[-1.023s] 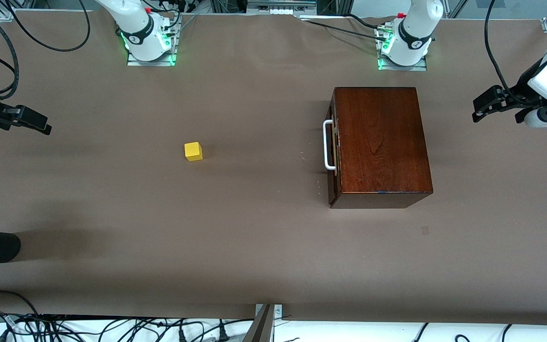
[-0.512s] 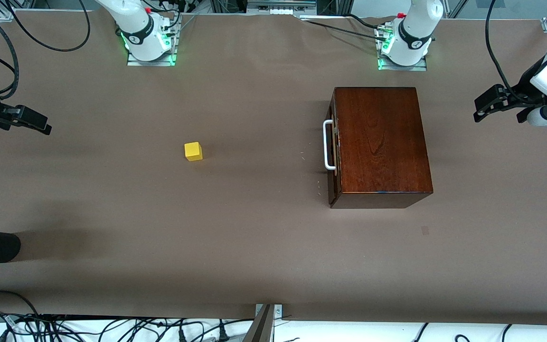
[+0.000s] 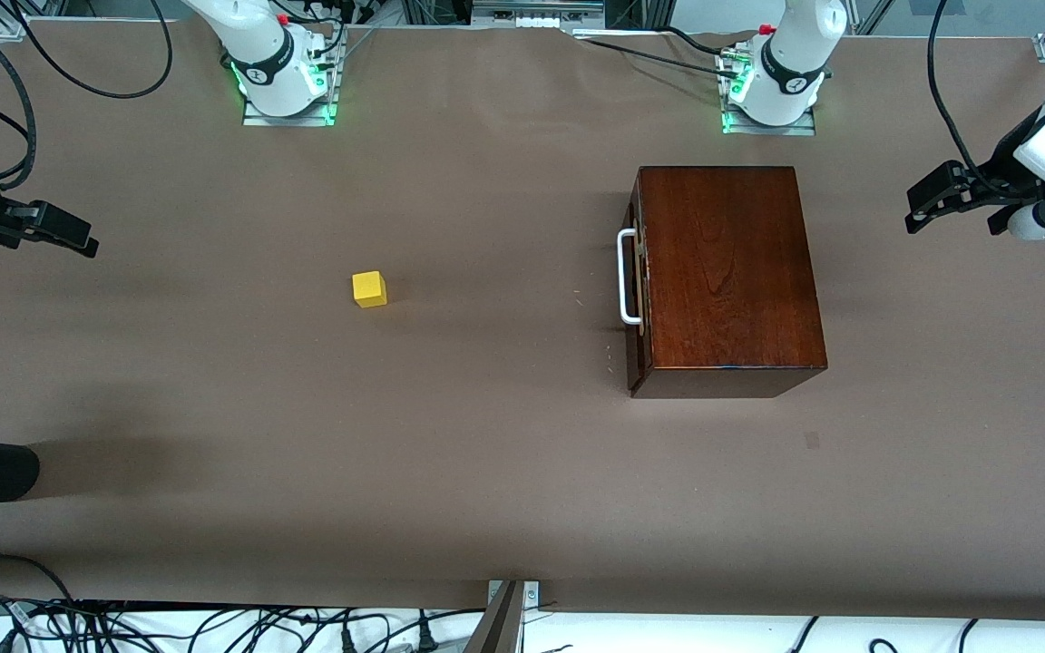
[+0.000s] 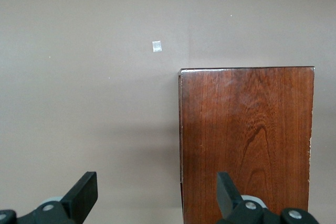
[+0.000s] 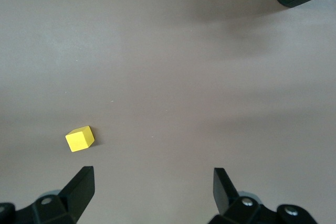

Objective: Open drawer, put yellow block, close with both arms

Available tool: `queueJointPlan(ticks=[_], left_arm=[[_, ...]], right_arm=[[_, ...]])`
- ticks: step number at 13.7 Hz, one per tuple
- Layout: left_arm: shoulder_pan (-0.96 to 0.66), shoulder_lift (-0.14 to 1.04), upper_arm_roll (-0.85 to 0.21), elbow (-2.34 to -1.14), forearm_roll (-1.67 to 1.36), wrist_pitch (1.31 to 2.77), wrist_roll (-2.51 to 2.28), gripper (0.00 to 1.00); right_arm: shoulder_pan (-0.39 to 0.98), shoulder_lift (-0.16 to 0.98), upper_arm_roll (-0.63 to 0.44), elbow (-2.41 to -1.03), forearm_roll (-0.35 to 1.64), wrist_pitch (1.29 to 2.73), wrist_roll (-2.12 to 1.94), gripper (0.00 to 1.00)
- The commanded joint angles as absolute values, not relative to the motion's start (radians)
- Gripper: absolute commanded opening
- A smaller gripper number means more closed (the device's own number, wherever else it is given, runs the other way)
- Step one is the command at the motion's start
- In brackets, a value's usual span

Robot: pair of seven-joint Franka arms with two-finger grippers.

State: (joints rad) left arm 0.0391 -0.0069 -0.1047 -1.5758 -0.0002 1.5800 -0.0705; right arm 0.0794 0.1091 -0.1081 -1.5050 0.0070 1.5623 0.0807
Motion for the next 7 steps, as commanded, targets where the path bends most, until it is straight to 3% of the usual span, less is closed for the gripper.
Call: queueJointPlan(ticks=[1, 7], left_arm=[[0.035, -0.023, -0.12, -1.549, -0.012, 1.58, -0.054, 1.0], [0.037, -0.025, -0.144, -1.545, -0.017, 1.559, -0.054, 1.0]], right_arm=[[0.087, 0.095, -0.115, -1.499, 0.005, 1.545, 0.086, 1.0], [0.087, 0.095, -0.115, -1.499, 0.005, 1.545, 0.084, 1.0]])
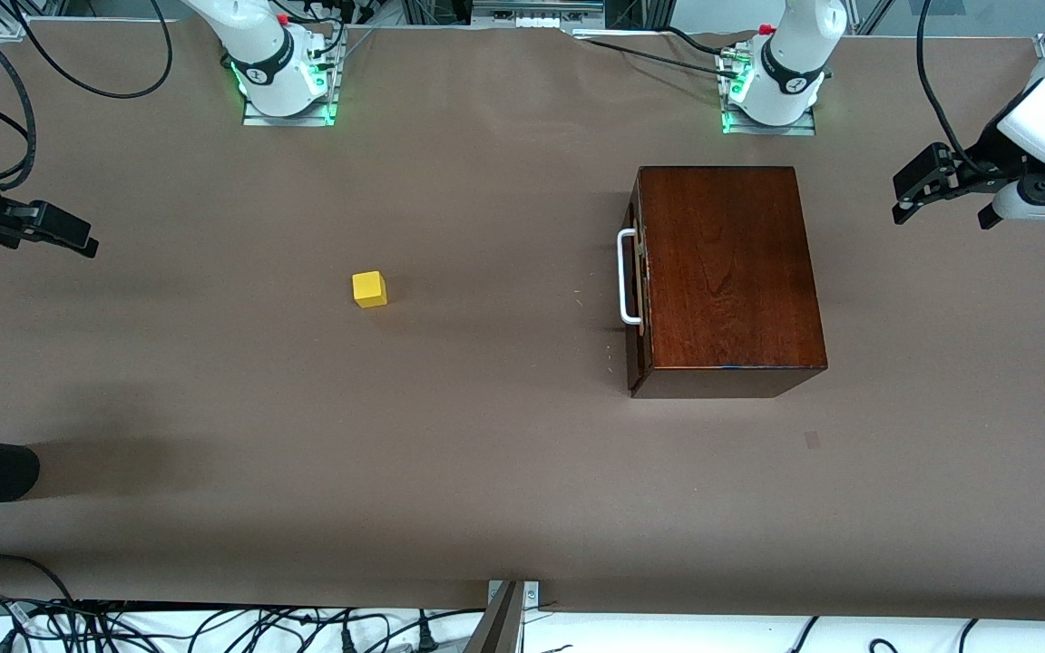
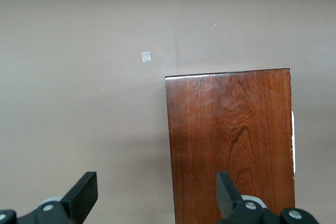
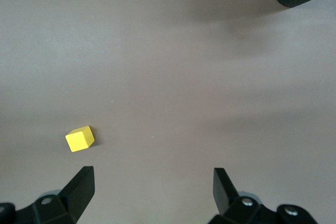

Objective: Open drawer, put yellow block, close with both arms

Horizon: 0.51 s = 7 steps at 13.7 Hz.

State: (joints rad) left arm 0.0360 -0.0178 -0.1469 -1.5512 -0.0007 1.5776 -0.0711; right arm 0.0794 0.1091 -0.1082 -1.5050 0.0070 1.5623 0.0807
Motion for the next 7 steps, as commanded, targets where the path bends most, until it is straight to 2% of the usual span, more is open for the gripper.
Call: queueJointPlan(ticks=[1, 7], left_arm=[[0.037, -0.026, -0.146, -1.543, -0.015, 1.552, -0.052, 1.0], [0.038, -0.018, -0.143, -1.551, -0.017, 1.549, 0.003, 1.0]], right_arm=[[0.086, 0.095, -0.115, -1.499, 0.005, 1.545, 0.084, 1.0], [0.087, 0.095, -0.115, -1.499, 0.005, 1.545, 0.086, 1.0]])
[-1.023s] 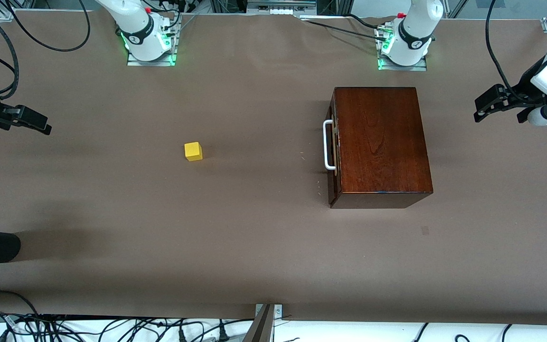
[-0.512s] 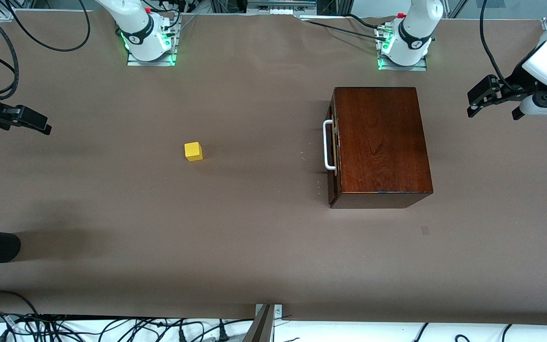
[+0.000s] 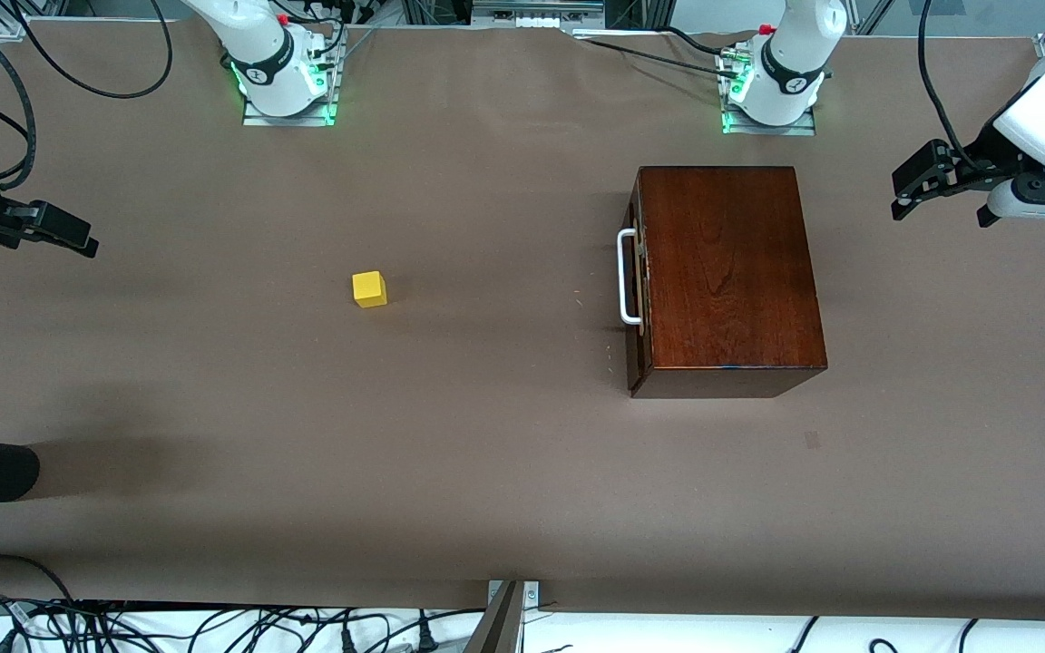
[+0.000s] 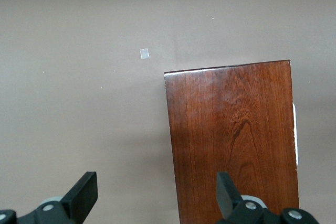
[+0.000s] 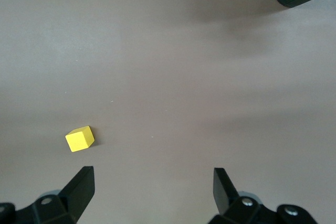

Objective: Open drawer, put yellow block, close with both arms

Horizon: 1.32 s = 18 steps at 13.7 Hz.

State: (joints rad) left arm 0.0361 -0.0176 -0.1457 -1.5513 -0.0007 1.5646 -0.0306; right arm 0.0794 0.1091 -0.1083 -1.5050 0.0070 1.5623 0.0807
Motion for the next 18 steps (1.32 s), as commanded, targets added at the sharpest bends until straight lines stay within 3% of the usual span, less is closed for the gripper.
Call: queueJointPlan(ticks=[1, 18], left_arm=[[0.037, -0.014, -0.143, -1.551, -0.015, 1.548, -0.008, 1.0], [0.028, 0.06, -0.175, -1.548, -0.021, 1.5, -0.014, 1.0]], right_arm=[[0.087, 0.095, -0.115, -1.499, 0.005, 1.545, 0.086, 1.0], [0.087, 0.095, -0.115, -1.499, 0.005, 1.545, 0.087, 1.0]])
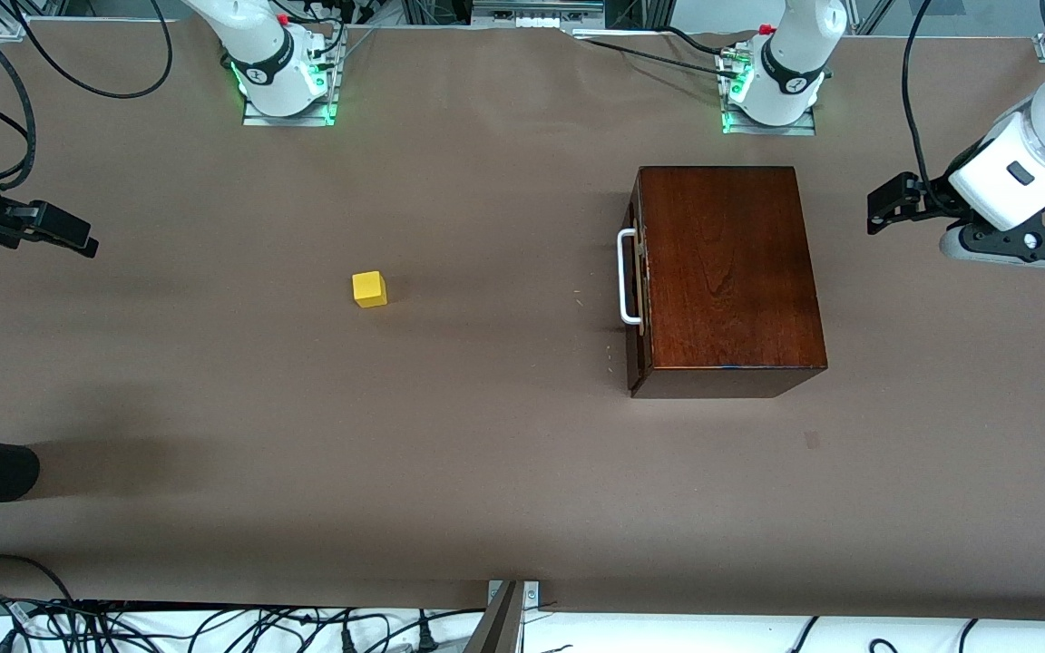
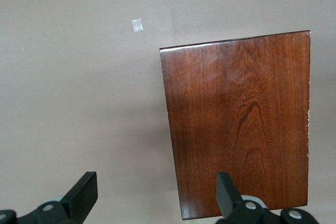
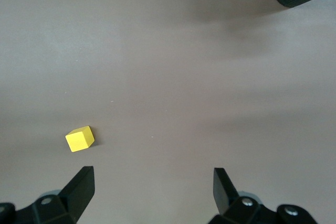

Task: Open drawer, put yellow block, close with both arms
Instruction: 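Move the left gripper over the box to the white drawer handle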

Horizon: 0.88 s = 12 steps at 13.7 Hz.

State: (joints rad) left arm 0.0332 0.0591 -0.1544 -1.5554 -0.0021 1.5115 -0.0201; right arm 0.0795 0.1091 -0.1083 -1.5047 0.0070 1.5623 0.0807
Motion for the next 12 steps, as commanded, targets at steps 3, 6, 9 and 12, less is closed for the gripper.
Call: queueJointPlan(ticks=[3, 6, 9, 12], left_arm=[[0.028, 0.1, -0.231, -1.548, -0.06, 1.512, -0.127, 1.0], [0.025, 0.153, -0.337, -1.546, -0.057, 1.54, -0.223, 1.0], [0.008, 0.208, -0.446, -1.546, -0.052, 1.589, -0.365, 1.0], [-0.102, 0.291, -0.457, -1.548, -0.038, 1.681, -0.477, 1.0]], right_arm=[[0.087, 0.095, -0.115, -1.499, 0.005, 1.545, 0.087, 1.0], [0.087, 0.095, -0.115, -1.499, 0.005, 1.545, 0.087, 1.0], [0.087, 0.095, -0.115, -1.499, 0.005, 1.545, 0.087, 1.0], [0.087, 0.095, -0.115, -1.499, 0.005, 1.545, 0.086, 1.0]])
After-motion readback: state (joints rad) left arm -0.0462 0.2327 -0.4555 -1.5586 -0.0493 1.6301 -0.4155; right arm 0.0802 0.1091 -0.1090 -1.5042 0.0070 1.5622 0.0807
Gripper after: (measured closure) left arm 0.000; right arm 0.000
